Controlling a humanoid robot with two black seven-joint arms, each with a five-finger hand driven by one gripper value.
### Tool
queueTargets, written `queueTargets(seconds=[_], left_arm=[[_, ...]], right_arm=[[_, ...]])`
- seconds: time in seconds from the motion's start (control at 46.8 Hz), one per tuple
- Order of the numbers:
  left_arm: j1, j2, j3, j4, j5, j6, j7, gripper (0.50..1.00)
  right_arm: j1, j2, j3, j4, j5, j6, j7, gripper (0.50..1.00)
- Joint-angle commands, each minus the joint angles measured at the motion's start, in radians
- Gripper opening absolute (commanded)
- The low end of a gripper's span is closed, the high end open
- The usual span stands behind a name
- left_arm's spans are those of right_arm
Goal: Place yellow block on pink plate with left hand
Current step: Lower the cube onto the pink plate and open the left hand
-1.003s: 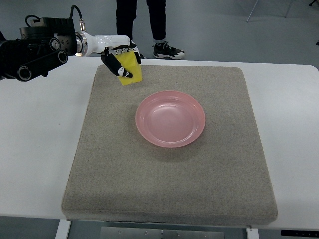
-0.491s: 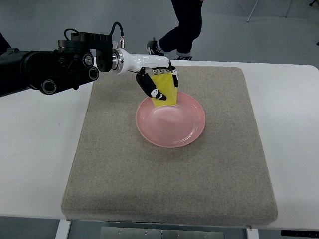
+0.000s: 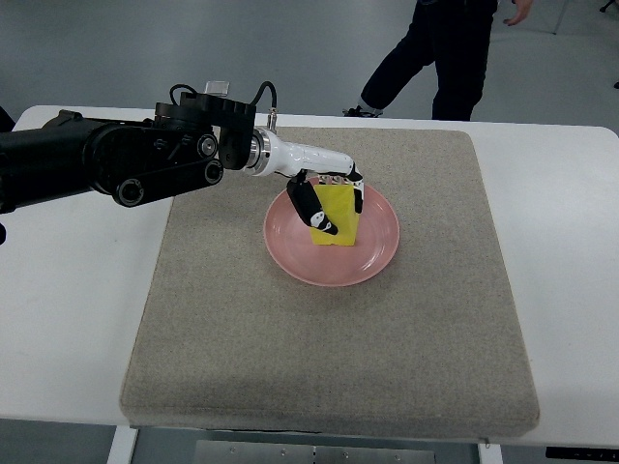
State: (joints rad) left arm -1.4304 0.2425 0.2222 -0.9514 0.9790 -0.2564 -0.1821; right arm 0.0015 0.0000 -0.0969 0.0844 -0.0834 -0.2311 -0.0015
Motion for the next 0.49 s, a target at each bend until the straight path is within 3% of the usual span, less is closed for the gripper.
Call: queueTargets(seconds=[0.0, 0.47], left_arm=[[-0.001, 0.001, 0.005, 0.002, 0.027, -0.009, 0.000, 0.500], [0.007, 0.000, 0.003, 0.033, 0.119, -0.006, 0.000, 0.500]], right_arm=[[0.000, 0.000, -0.001, 0.000, -0.001, 0.001, 0.000, 0.924], [0.000, 0.000, 0.000, 0.000, -0.001, -0.001, 0.000, 0.924]])
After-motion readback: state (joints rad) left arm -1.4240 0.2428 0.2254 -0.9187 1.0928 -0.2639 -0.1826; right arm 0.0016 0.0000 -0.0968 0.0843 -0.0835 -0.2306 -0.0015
